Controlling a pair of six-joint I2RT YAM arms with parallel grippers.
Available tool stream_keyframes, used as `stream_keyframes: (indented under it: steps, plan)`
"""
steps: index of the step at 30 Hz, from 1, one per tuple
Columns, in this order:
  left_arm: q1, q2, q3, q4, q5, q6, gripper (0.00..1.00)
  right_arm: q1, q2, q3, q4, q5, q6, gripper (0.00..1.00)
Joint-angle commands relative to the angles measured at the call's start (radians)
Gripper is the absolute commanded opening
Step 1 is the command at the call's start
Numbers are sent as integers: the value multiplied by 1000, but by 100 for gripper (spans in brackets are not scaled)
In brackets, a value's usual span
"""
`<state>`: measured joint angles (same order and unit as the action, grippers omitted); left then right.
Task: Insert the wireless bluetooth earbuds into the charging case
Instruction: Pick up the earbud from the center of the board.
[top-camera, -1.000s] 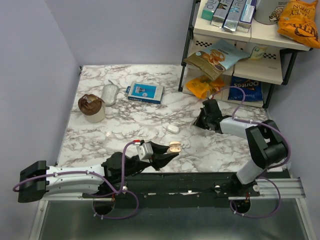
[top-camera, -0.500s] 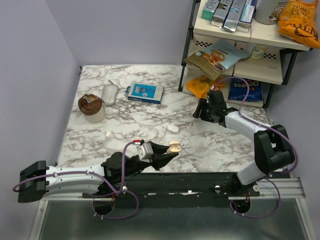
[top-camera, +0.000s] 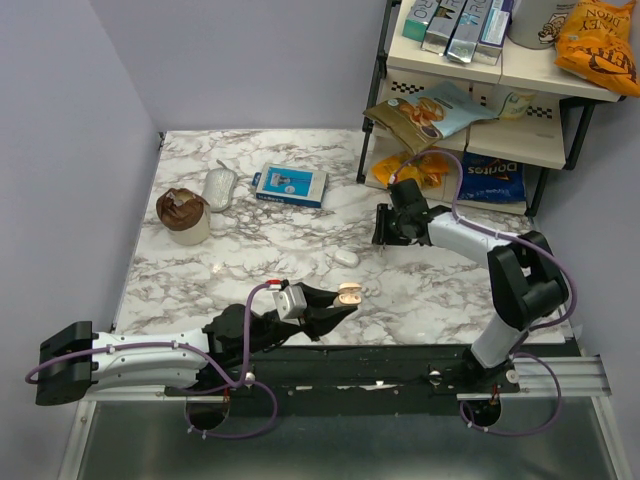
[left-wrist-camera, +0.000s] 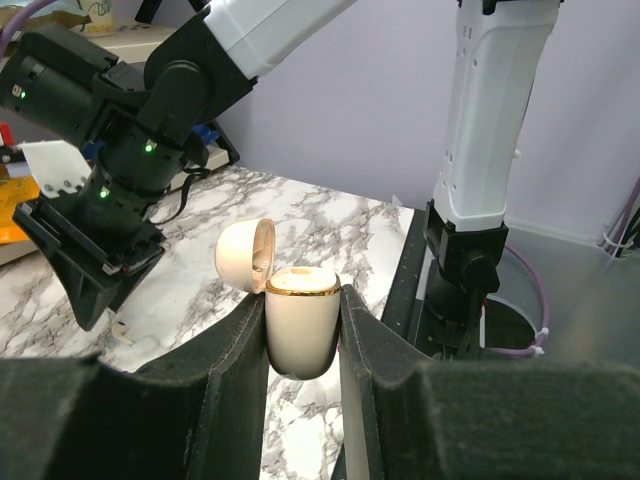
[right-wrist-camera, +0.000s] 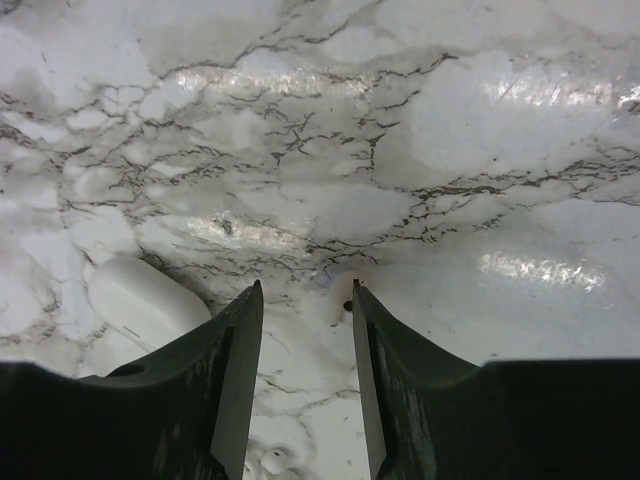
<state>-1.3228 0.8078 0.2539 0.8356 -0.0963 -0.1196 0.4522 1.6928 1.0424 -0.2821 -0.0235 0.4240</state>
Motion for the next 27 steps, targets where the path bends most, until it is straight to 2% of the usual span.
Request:
stream_keyframes:
  steps: [1,12,22,27]
  plan:
    - [-6,-6,-7,25,-10,9,0,13,22,28,-51,20,-19,49]
    - [-6,-1,-7,30,-6,9,0,17,76,19,-57,77,-7,49]
    - [-4,-12,-16,30,-11,8,0,28,111,19,-52,88,-4,45]
    - [-6,-16,-19,30,-11,3,0,32,120,15,-52,92,-1,36]
